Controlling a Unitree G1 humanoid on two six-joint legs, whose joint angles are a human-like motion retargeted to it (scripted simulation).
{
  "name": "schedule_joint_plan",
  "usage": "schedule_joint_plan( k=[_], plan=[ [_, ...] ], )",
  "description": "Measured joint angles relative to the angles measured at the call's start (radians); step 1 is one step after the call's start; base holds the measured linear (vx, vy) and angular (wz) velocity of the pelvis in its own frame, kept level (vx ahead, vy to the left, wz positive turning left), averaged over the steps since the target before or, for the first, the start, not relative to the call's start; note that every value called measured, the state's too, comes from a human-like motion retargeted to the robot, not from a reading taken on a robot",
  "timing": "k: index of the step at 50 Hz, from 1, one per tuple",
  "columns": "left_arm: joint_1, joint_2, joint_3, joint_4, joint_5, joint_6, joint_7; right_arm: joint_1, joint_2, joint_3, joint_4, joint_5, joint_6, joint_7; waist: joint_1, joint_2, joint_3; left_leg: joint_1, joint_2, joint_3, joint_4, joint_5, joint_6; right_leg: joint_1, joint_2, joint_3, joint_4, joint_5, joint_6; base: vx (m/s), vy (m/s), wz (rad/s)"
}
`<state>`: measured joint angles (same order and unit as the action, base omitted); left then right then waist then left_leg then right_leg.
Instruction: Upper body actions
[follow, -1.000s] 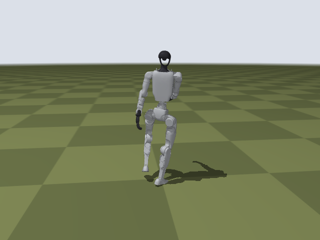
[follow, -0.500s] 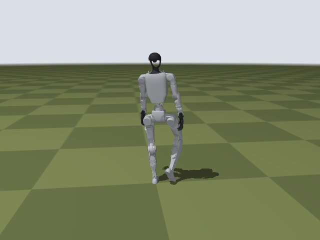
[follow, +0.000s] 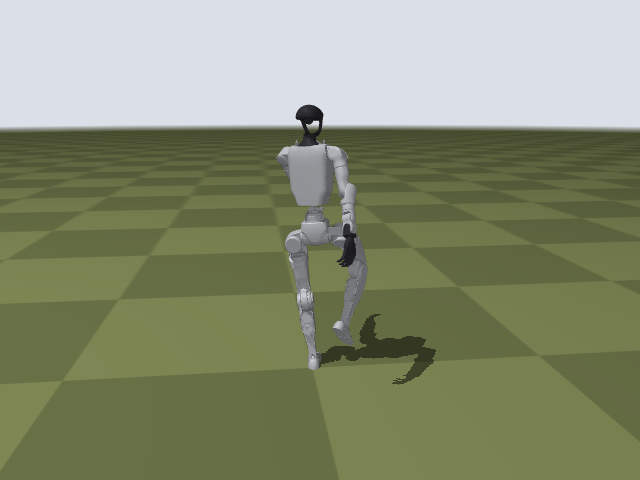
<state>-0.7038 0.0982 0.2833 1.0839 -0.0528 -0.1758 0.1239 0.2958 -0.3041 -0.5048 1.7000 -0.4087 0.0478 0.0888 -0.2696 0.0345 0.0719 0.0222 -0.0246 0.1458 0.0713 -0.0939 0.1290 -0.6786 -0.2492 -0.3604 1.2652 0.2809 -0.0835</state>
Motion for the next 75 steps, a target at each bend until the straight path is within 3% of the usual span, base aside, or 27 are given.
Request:
schedule_joint_plan(
  k=[5, 8, 10, 12, 15, 19, 25, 30, 37, 40, 43, 45, 50, 54, 58, 63, 65, 68, 70, 72, 73, 75],
  plan=[
    [0.182, -0.025, -0.032, 0.079, 0.027, 0.017, -0.049, -0.125, 0.059, 0.11, -0.068, -0.212, -0.066, 0.154, 0.106, 0.01, -0.057, -0.003, 0.021, 0.089, -0.021, -0.011, -0.026, 0.33, 0.117, 0.037, -0.418, 0.063, 0.06, -0.01, -0.04, -0.92],
    [0.292, -0.043, -0.053, 0.12, 0.045, 0.025, -0.079, -0.171, 0.08, 0.189, -0.162, -0.339, -0.092, 0.17, 0.133, 0.006, -0.099, -0.021, 0.001, 0.101, -0.034, -0.01, -0.034, 0.504, 0.178, 0.112, -0.763, 0.081, 0.112, -0.08, -0.05, -0.28],
    [0.36, -0.05, -0.058, 0.148, 0.053, 0.028, -0.097, -0.199, 0.085, 0.241, -0.216, -0.407, -0.113, 0.15, 0.167, -0.024, -0.123, -0.029, -0.038, 0.131, -0.045, -0.011, -0.036, 0.605, 0.193, 0.174, -0.973, -0.032, 0.178, -0.14, -0.07, -0.57],
    [0.422, -0.046, -0.058, 0.172, 0.065, 0.027, -0.125, -0.223, 0.093, 0.278, -0.258, -0.449, -0.125, 0.111, 0.215, -0.057, -0.137, -0.028, -0.069, 0.171, -0.058, -0.015, -0.042, 0.66, 0.158, 0.063, -1.097, -0.147, 0.167, -0.18, -0.08, -0.76],
    [0.509, -0.032, -0.055, 0.217, 0.096, 0.033, -0.158, -0.24, 0.121, 0.304, -0.299, -0.461, -0.128, 0.062, 0.281, -0.096, -0.153, -0.025, -0.087, 0.212, -0.074, -0.014, -0.057, 0.666, 0.147, 0.076, -1.193, -0.169, 0.159, -0.17, -0.13, -0.66],
    [0.581, -0.023, -0.025, 0.293, 0.139, 0.042, -0.173, -0.266, 0.155, 0.293, -0.317, -0.402, -0.172, 0.07, 0.351, -0.108, -0.14, -0.035, -0.067, 0.257, -0.075, -0.014, -0.078, 0.646, 0.157, 0.078, -1.223, -0.148, 0.149, -0.3, -0.14, -0.53],
    [0.61, 0.006, 0.036, 0.548, 0.109, 0.07, -0.179, -0.249, 0.153, 0.266, -0.239, -0.236, -0.267, 0.13, 0.292, -0.092, -0.127, -0.041, -0.043, 0.2, -0.073, 0.002, -0.097, 0.659, 0.18, 0.063, -1.219, -0.174, 0.134, -0.21, -0.05, 0.45],
    [0.676, 0.019, 0.065, 0.616, 0.086, 0.175, -0.171, -0.215, 0.113, 0.236, -0.079, -0.092, -0.247, 0.098, 0.286, -0.093, -0.144, -0.044, -0.03, 0.182, -0.076, 0.002, -0.114, 0.664, 0.198, 0.047, -1.227, -0.189, 0.119, -0.08, -0.02, 0.19],
    [0.792, -0.007, 0.112, 0.616, 0.077, 0.159, -0.21, -0.218, 0.091, 0.321, 0.0, -0.041, -0.207, -0.046, 0.309, -0.077, -0.138, -0.035, 0.014, 0.216, -0.018, -0.039, -0.152, 0.67, 0.221, 0.066, -1.227, -0.194, 0.098, -0.13, 0.02, -0.23],
    [0.853, -0.057, 0.165, 0.616, -0.007, 0.207, -0.221, -0.267, 0.109, 0.405, 0.0, -0.041, -0.194, -0.054, 0.306, -0.066, -0.136, -0.105, 0.057, 0.225, 0.136, -0.021, -0.191, 0.665, 0.222, 0.069, -1.231, -0.19, 0.089, -0.22, 0.06, -0.07],
    [0.894, -0.1, 0.19, 0.616, -0.088, 0.242, -0.29, -0.379, 0.153, 0.487, 0.0, -0.022, -0.197, -0.028, 0.311, -0.067, -0.089, -0.265, 0.117, 0.177, 0.453, 0.164, -0.251, 0.669, 0.201, 0.054, -1.247, -0.179, 0.086, -0.38, 0.02, 0.19],
    [0.927, -0.107, 0.183, 0.616, -0.093, 0.257, -0.328, -0.467, 0.189, 0.53, 0.0, -0.008, -0.221, 0.014, 0.339, -0.077, -0.048, -0.392, 0.15, 0.147, 0.68, 0.246, -0.22, 0.681, 0.185, 0.048, -1.257, -0.17, 0.083, -0.33, -0.03, 0.01],
    [1.026, -0.09, 0.166, 0.616, -0.028, 0.334, -0.328, -0.595, 0.293, 0.548, -0.134, -0.054, -0.229, 0.122, 0.477, -0.099, -0.035, -0.629, 0.253, 0.177, 1.108, 0.119, -0.159, 0.65, 0.16, 0.09, -1.246, -0.158, 0.065, -0.1, 0.05, -0.37],
    [1.049, -0.054, 0.204, 0.616, -0.036, 0.326, -0.289, -0.652, 0.356, 0.592, -0.275, -0.024, -0.284, 0.185, 0.485, -0.098, -0.028, -0.695, 0.273, 0.168, 1.214, 0.087, -0.139, 0.661, 0.16, 0.085, -1.245, -0.165, 0.06, 0.02, -0.02, 0.24],
    [1.023, -0.011, 0.212, 0.616, -0.072, 0.322, -0.223, -0.666, 0.38, 0.61, -0.324, -0.091, -0.329, 0.155, 0.468, -0.096, -0.063, -0.622, 0.259, 0.191, 1.103, 0.109, -0.165, 0.668, 0.161, 0.063, -1.244, -0.181, 0.067, 0.15, 0.0, 0.55],
    [0.907, 0.018, 0.188, 0.616, -0.11, 0.285, -0.207, -0.576, 0.356, 0.604, -0.284, -0.177, -0.321, 0.129, 0.411, -0.1, -0.106, -0.323, 0.121, 0.199, 0.625, 0.181, -0.203, 0.686, 0.157, 0.005, -1.219, -0.21, 0.089, 0.26, -0.01, 0.57],
    [0.85, 0.02, 0.166, 0.616, -0.118, 0.25, -0.195, -0.503, 0.339, 0.566, -0.257, -0.222, -0.292, 0.115, 0.392, -0.087, -0.127, -0.176, 0.062, 0.196, 0.368, 0.136, -0.233, 0.682, 0.174, 0.0, -1.19, -0.224, 0.098, 0.39, 0.02, 0.03],
    [0.751, 0.002, 0.09, 0.616, -0.116, 0.187, -0.123, -0.371, 0.281, 0.479, -0.194, -0.242, -0.251, 0.053, 0.355, -0.058, -0.142, -0.014, -0.004, 0.187, 0.074, -0.037, -0.167, 0.683, 0.19, -0.008, -1.108, -0.231, 0.122, 0.43, 0.04, 0.19],
    [0.657, -0.016, 0.04, 0.616, -0.093, 0.167, -0.093, -0.294, 0.221, 0.413, -0.145, -0.23, -0.224, 0.024, 0.263, -0.032, -0.14, 0.017, -0.005, 0.119, -0.035, -0.019, -0.129, 0.672, 0.168, -0.099, -1.012, -0.155, 0.146, 0.28, 0.03, 1.21],
    [0.505, -0.025, 0.018, 0.615, -0.055, 0.168, -0.121, -0.272, 0.161, 0.343, -0.087, -0.206, -0.19, -0.002, 0.215, 0.012, -0.125, -0.034, 0.041, 0.085, -0.058, -0.001, -0.115, 0.523, 0.12, -0.128, -0.764, 0.038, 0.18, -0.23, -0.1, 0.54],
    [0.428, -0.031, 0.021, 0.612, -0.035, 0.157, -0.141, -0.267, 0.129, 0.318, -0.049, -0.188, -0.178, -0.029, 0.208, 0.011, -0.107, -0.047, 0.042, 0.094, -0.068, 0.003, -0.105, 0.421, 0.091, -0.08, -0.624, 0.117, 0.19, -0.26, -0.11, -0.29],
    [0.328, -0.041, -0.004, 0.56, -0.03, 0.132, -0.192, -0.225, 0.077, 0.281, 0.0, -0.147, -0.161, -0.104, 0.2, 0.003, -0.062, -0.037, 0.034, 0.115, -0.09, 0.015, -0.091, 0.262, 0.109, 0.05, -0.427, 0.201, 0.147, -0.08, -0.04, -0.61]
  ],
)
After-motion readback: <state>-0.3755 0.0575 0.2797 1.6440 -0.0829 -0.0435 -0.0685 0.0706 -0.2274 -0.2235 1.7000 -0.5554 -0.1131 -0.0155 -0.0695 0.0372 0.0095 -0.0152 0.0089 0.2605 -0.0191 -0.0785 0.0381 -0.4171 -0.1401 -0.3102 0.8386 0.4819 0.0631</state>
